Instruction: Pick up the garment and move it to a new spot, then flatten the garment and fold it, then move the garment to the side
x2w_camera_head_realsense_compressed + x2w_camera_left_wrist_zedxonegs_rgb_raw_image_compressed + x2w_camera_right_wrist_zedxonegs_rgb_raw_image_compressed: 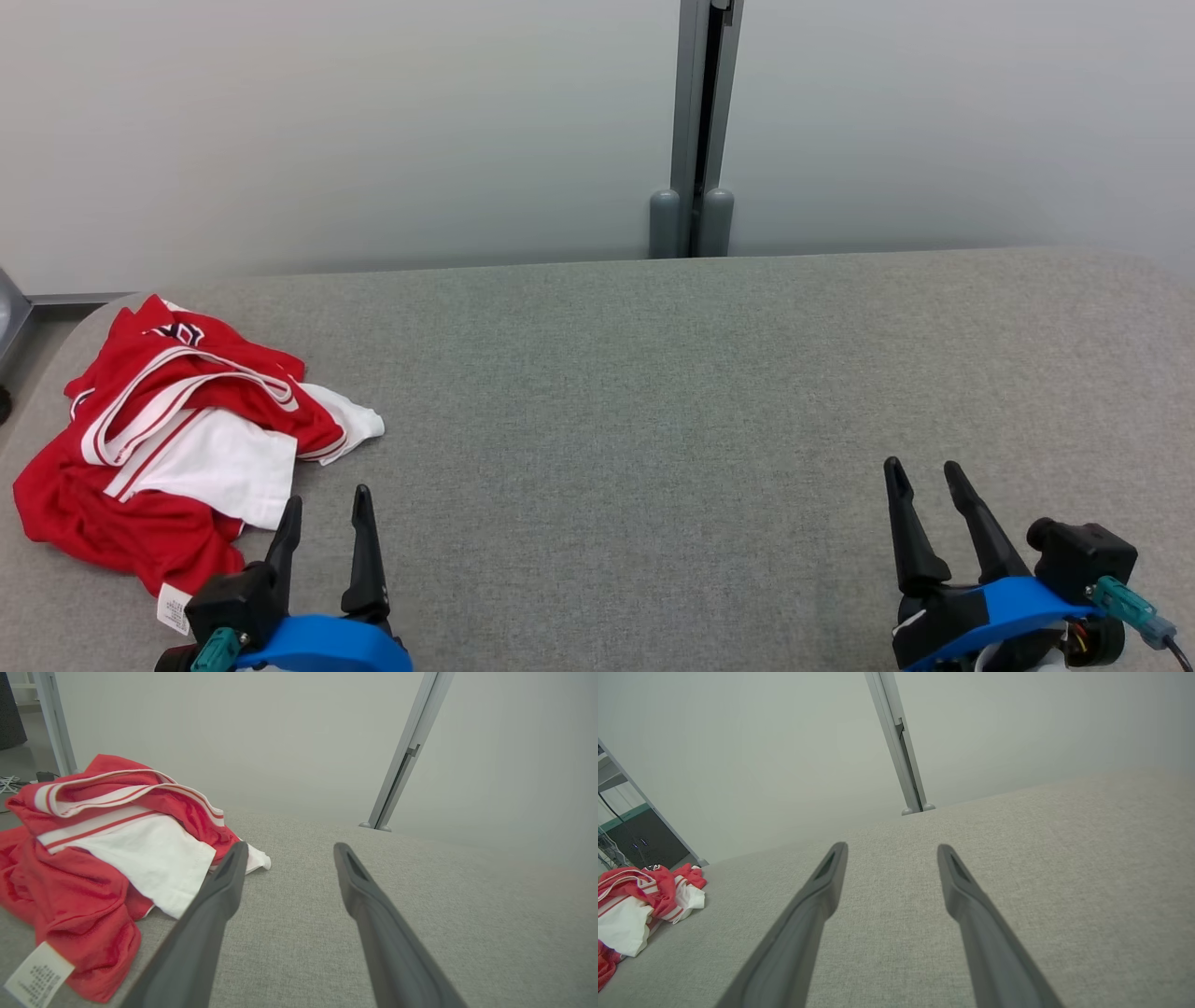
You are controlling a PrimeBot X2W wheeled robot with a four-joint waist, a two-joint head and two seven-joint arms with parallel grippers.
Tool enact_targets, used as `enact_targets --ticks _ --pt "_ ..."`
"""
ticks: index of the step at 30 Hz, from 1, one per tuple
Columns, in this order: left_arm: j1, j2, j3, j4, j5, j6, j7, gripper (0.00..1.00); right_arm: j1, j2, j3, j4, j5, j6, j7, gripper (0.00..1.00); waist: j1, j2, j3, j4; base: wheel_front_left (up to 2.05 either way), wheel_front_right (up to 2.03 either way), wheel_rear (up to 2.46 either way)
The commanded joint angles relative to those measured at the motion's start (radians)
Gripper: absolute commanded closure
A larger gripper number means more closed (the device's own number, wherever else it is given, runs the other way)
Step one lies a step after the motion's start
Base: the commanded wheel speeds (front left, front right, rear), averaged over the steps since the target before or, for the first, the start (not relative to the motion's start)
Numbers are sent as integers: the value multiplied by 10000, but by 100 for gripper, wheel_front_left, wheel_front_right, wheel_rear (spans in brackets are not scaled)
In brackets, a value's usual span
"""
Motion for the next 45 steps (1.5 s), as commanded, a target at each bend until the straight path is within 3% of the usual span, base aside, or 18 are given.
enact_targets --ticks 1,30,45 --pt "4 76 -51 55 251 59 -99 0 -145 -82 -44 -53 -292 21 -91 0 0 0 -14 4 0 0 0" --pt "-130 230 -415 540 1827 304 -581 0 15 -93 -124 -7 -2089 27 -358 0 0 0 -45 -3 0 0 0" --pt "-26 304 -536 467 1562 306 -542 0 131 -90 -209 67 -1936 26 -319 0 0 0 -18 57 0 0 0"
